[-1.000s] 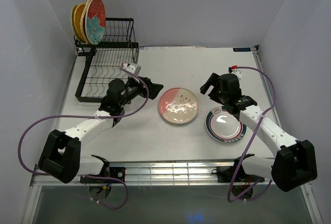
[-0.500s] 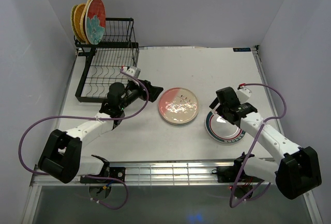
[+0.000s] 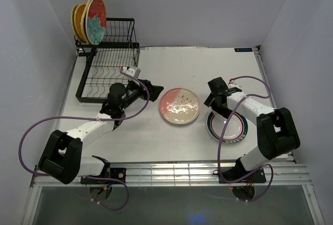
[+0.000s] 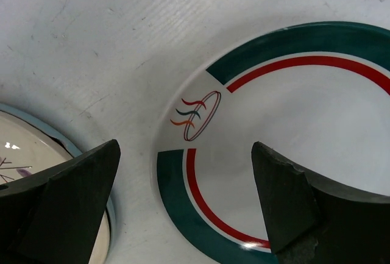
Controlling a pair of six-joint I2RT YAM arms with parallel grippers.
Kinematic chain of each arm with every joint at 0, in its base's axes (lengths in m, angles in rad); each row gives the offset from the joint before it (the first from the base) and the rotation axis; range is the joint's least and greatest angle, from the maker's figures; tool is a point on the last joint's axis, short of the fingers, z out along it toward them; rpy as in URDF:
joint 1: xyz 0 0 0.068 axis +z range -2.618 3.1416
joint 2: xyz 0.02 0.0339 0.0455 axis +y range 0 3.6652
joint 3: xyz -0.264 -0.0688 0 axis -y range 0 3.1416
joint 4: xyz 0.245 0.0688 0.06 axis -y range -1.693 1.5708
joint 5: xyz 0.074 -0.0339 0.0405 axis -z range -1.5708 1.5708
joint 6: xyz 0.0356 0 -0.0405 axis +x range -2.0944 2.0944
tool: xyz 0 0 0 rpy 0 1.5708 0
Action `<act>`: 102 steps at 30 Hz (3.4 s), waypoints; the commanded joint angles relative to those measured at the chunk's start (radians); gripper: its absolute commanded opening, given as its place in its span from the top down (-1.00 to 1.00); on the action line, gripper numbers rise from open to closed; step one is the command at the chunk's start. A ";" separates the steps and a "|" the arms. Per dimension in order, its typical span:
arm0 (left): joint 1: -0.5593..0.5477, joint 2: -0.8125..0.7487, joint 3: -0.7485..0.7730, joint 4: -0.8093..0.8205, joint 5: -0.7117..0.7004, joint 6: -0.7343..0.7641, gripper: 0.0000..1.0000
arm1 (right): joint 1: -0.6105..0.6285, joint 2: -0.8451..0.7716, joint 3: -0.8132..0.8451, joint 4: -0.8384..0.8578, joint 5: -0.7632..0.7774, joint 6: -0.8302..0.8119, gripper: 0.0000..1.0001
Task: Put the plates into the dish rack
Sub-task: Pick up the plate at the center of the board.
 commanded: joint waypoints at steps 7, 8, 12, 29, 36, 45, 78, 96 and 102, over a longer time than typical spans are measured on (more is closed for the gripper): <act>-0.004 -0.018 -0.011 0.014 -0.010 0.005 -0.92 | -0.017 0.109 0.115 0.006 -0.039 -0.017 -0.89; -0.004 -0.018 -0.011 0.014 -0.009 0.005 -0.92 | -0.017 0.117 0.115 0.006 -0.039 -0.017 -0.84; -0.004 -0.015 -0.011 0.014 -0.010 0.005 -0.92 | -0.020 0.130 0.112 0.006 -0.042 -0.019 -0.58; -0.004 -0.021 -0.011 0.014 -0.018 0.008 -0.92 | -0.022 0.138 0.106 0.016 -0.059 -0.040 0.35; -0.004 -0.023 -0.011 0.014 -0.018 0.008 -0.92 | -0.022 0.149 0.125 0.027 -0.059 -0.046 0.74; -0.004 -0.024 -0.012 0.014 -0.021 0.010 -0.93 | -0.025 0.212 0.233 0.027 -0.037 -0.065 0.84; -0.004 -0.011 -0.006 0.012 -0.010 0.010 -0.93 | 0.067 -0.072 0.116 0.228 -0.062 -0.589 0.13; -0.004 -0.038 -0.012 0.008 -0.030 0.018 -0.94 | 0.253 -0.222 -0.089 0.181 0.045 -0.775 -0.82; -0.004 -0.032 -0.008 0.003 -0.032 0.018 -0.95 | 0.311 -0.075 -0.053 0.103 0.168 -0.761 -0.88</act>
